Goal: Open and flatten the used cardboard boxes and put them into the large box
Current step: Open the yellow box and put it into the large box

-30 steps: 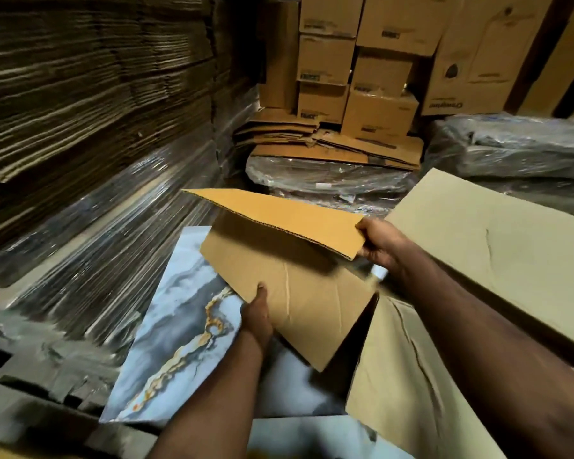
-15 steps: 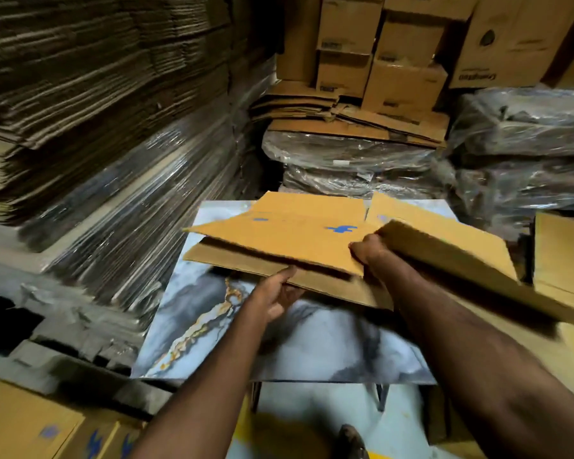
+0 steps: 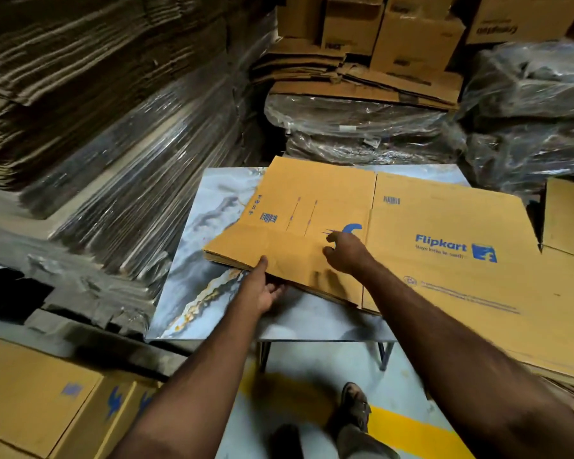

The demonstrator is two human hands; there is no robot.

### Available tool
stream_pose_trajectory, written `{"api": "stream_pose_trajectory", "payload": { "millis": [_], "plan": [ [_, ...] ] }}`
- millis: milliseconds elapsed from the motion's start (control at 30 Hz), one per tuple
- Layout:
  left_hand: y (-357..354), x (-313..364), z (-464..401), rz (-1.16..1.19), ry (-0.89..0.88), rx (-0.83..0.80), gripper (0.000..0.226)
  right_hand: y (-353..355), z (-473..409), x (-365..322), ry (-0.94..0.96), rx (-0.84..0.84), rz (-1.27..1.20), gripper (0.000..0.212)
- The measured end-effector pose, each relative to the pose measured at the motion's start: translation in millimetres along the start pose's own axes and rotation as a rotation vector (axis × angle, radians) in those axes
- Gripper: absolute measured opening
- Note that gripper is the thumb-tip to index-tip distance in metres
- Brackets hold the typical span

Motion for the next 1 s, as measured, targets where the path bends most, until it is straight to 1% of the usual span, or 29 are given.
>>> {"api": "stream_pose_trajectory", "payload": {
  "millis": [100, 200, 233, 267, 333, 400, 533, 600, 633, 667, 700, 767, 800, 833, 867, 933, 1000],
  "plan": [
    [25, 4, -8, 0.016, 0.049, 0.104, 0.049, -34, 13, -1, 0.005, -0.172, 0.058, 0.055],
    [36, 20, -16, -0.017, 0.053, 0.106, 0.056, -78, 37, 2, 0.005, -0.374, 0.150, 0.074],
    [40, 28, -19, -0.016, 0.045, 0.109, 0.055, -89, 42, 4, 0.005, -0.394, 0.194, 0.079],
    [44, 35, -23, -0.005, 0.035, 0.111, 0.048, -95, 44, 4, 0.011, -0.372, 0.238, 0.083],
    [50, 47, -25, -0.006, 0.011, 0.141, 0.029, -97, 40, 1, 0.058, -0.271, 0.323, 0.081],
    [51, 55, -26, -0.039, -0.037, 0.194, 0.027, -95, 34, 0, 0.107, -0.224, 0.358, 0.073],
    [53, 64, -33, -0.079, -0.213, 0.265, 0.020, -92, 25, 4, 0.190, -0.261, 0.399, 0.070],
    [57, 55, -25, -0.042, -0.260, 0.316, 0.017, -87, 21, 7, 0.226, -0.263, 0.427, 0.067],
    [54, 44, -20, -0.045, -0.256, 0.326, 0.017, -83, 20, 12, 0.211, -0.255, 0.436, 0.064],
    [48, 28, -17, -0.059, -0.227, 0.304, 0.018, -75, 20, 20, 0.168, -0.234, 0.443, 0.059],
    [39, 5, -16, -0.085, -0.168, 0.247, 0.020, -65, 19, 28, 0.106, -0.209, 0.455, 0.052],
    [14, -53, -9, -0.112, 0.029, 0.038, 0.021, -40, 13, 45, -0.059, -0.192, 0.462, 0.040],
    [4, -81, -3, -0.149, 0.109, -0.051, 0.019, -30, 8, 52, -0.128, -0.208, 0.443, 0.038],
    [-1, -105, 1, -0.220, 0.159, -0.114, 0.017, -23, 2, 54, -0.153, -0.220, 0.408, 0.040],
    [-3, -125, 1, -0.305, 0.189, -0.156, 0.014, -20, -6, 53, -0.133, -0.227, 0.352, 0.044],
    [-4, -150, 0, -0.482, 0.214, -0.224, 0.011, -35, -15, 42, -0.034, -0.273, 0.192, 0.053],
    [0, -154, 4, -0.649, 0.292, -0.273, 0.021, -67, -8, 35, 0.021, -0.343, 0.127, 0.059]
  ]
}}
Point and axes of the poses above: each hand's wrist, its own z-axis away from the middle knuckle, its own y-axis out of the back of the hand, x = y × z, the point moved 8 cm from there along -z, towards the middle knuckle, and after that the axes turned 15 degrees about y, right-handed, at the moved point
